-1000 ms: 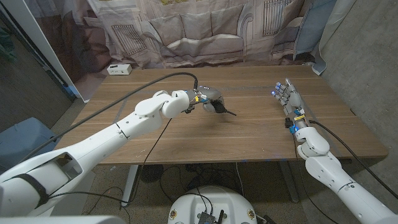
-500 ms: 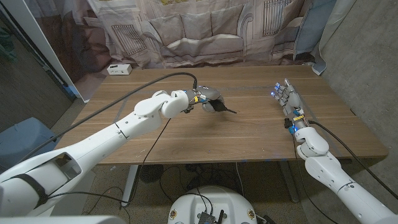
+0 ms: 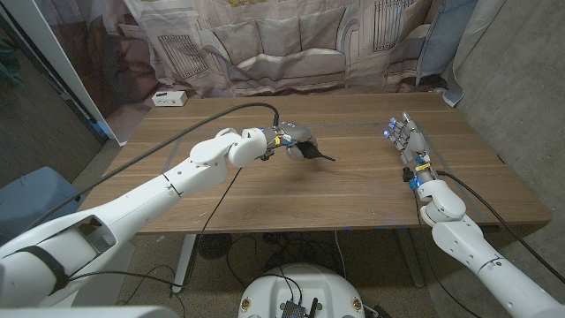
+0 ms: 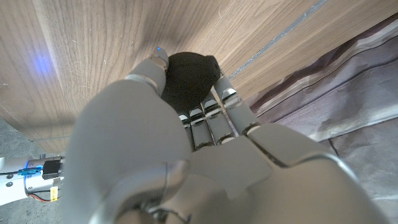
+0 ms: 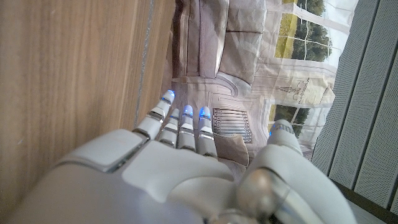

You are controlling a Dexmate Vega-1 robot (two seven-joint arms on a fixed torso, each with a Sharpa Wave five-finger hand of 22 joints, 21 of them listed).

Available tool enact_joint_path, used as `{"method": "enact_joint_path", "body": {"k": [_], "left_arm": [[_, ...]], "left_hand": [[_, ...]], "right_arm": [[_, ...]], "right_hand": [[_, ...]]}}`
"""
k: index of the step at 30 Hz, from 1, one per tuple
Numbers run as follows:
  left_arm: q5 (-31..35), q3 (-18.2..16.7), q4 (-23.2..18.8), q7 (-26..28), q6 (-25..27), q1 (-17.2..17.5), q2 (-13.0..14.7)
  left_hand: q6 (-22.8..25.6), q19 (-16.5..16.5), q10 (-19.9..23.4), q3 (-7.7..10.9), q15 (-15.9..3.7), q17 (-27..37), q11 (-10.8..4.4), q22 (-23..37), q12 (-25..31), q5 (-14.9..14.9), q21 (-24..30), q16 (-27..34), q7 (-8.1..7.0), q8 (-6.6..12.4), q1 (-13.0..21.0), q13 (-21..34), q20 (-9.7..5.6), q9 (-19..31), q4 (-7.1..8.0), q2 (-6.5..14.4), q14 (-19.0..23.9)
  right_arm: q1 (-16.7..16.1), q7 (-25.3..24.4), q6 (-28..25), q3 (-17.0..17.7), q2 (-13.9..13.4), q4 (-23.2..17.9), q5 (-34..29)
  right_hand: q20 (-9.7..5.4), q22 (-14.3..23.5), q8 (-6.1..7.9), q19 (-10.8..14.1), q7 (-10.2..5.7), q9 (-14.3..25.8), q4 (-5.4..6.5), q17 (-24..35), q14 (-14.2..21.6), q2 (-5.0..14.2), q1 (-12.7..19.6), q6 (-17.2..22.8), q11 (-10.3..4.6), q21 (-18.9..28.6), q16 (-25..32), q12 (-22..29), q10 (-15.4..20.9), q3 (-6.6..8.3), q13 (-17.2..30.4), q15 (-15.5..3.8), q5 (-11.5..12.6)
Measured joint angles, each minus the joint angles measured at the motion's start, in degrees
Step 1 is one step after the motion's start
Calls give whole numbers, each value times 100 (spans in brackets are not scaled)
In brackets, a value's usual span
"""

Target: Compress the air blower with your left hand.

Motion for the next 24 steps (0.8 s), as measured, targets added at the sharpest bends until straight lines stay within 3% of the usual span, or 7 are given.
{"method": "enact_joint_path", "body": {"k": [4,6,16,19,24], "left_arm": [[-9,0,17,0,-13,-14,-7],[-14,0,24,2,-22,-14,-9],[-141,-44,38,102,-100,11,-3],[-187,-64,45,125,-117,27,3],[-311,-102,98,214,-185,66,2]], "left_hand": [[0,0,-19,84,-1,-17,19,0,25,21,0,0,0,27,131,27,0,0,-84,130,1],[82,41,53,119,-32,-27,-52,0,66,21,25,51,-10,84,174,27,-41,0,-116,171,99],[479,397,441,259,-134,-80,-103,15,220,21,212,173,-40,199,372,53,-129,14,-99,243,591],[606,572,547,289,-140,-106,-96,15,248,21,295,218,-44,218,379,61,-128,17,-71,251,738],[1005,1230,948,373,-188,-112,-164,12,381,18,648,338,-66,314,381,106,-213,17,-51,253,1283]], "right_arm": [[9,-5,-4,-2,0,0,-6],[11,-7,-4,-2,0,0,-8],[18,-25,-4,-11,11,0,-18],[26,-27,-5,-17,14,0,-22],[39,-28,-11,-32,19,5,-30]], "right_hand": [[0,0,0,0,0,0,0,0,0,0,0,0,0,0,0,0,0,0,0,0,0],[0,0,0,0,0,0,0,0,0,0,0,0,0,0,0,0,0,0,0,0,0],[0,0,0,0,0,0,0,-1,0,0,0,0,0,0,0,0,0,0,0,0,0],[0,0,0,0,0,0,0,0,0,0,0,0,0,0,0,0,0,0,0,0,0],[0,0,0,0,0,0,0,-1,0,0,0,0,0,0,0,0,0,0,0,0,0]]}}
